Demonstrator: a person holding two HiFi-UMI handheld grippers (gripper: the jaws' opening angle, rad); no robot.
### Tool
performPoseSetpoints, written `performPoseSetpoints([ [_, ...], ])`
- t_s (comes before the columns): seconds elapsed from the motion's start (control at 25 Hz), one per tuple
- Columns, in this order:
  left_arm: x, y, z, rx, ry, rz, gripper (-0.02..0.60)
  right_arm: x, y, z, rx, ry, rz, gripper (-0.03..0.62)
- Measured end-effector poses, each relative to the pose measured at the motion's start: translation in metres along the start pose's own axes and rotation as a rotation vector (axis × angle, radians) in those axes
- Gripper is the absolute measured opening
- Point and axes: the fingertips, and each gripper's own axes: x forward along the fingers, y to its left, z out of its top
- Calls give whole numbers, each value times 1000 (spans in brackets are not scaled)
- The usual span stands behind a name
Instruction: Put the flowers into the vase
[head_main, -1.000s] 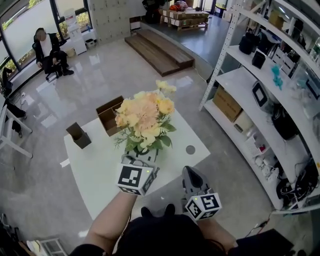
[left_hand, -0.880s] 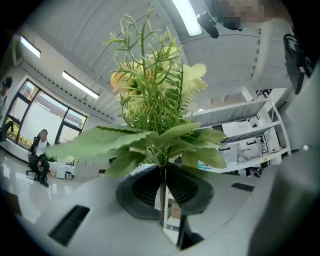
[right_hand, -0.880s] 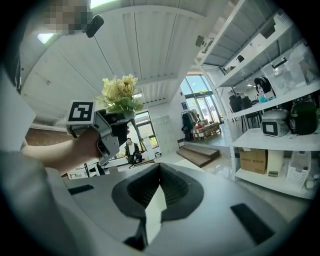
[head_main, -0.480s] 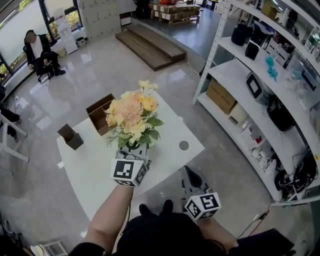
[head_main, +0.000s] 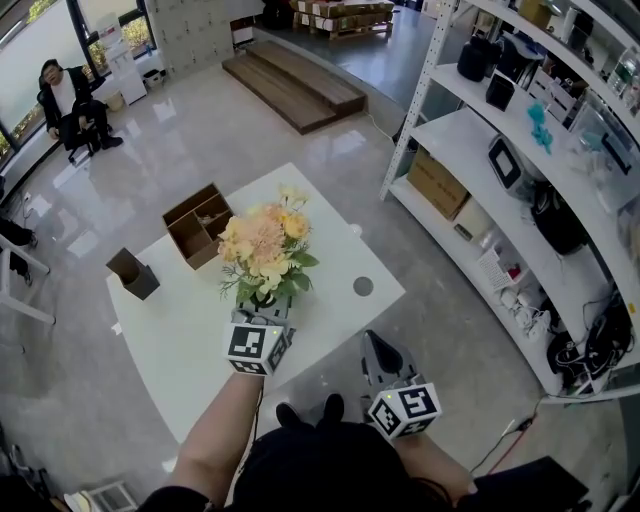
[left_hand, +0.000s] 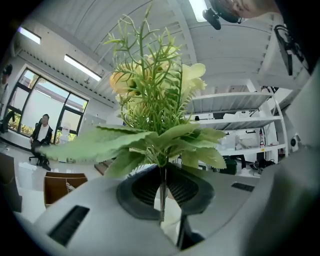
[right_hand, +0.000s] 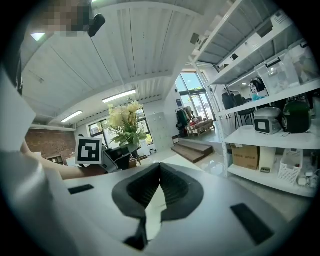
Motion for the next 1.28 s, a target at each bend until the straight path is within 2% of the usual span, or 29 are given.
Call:
performPoseSetpoints([
  [0.16,2,0,-18,34,41,0,43,2,1,-2,-2,11,9,3],
  [0.64,6,3,-55,51,171,-9,58,6,-1,-6,7,25,13,3],
  [1.28,3,2,-59,92,201,-31,101,14,2,-8,6,42,30,3],
])
